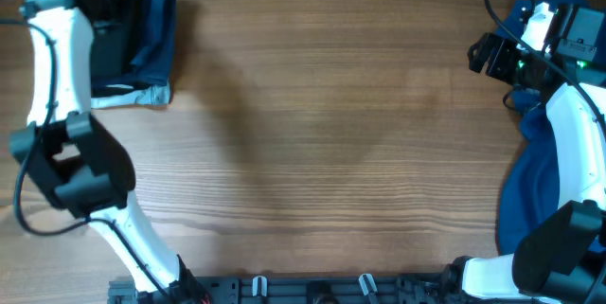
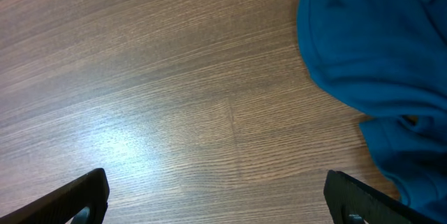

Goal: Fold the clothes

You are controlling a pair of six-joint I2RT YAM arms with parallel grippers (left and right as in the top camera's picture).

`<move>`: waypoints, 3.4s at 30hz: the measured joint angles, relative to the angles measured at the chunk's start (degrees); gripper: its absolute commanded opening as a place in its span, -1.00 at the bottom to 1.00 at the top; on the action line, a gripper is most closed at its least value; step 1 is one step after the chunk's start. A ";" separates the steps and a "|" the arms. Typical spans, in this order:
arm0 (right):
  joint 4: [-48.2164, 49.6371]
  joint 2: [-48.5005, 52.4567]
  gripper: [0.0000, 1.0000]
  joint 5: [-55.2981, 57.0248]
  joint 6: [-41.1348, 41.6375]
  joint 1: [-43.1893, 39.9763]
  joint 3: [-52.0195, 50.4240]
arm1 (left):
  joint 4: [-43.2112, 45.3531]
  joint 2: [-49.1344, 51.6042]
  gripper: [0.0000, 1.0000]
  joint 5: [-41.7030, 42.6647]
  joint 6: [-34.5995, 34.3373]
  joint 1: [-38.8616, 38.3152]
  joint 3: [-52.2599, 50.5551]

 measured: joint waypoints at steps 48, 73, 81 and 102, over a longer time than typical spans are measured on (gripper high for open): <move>0.00 0.00 1.00 0.00 0.00 0.00 0.00 | 4.61 -17.62 0.99 14.97 8.09 5.68 0.33; 0.00 0.00 0.99 0.00 0.00 0.00 -0.02 | 3.52 -16.26 0.99 14.95 8.09 5.07 0.22; 6.62 -5.75 0.99 1.73 0.00 0.02 -0.59 | 3.52 -16.26 0.99 14.95 8.09 5.07 0.22; 49.05 -72.32 0.99 0.61 -13.73 20.02 -46.31 | 3.41 -16.26 1.00 14.93 8.09 5.07 0.20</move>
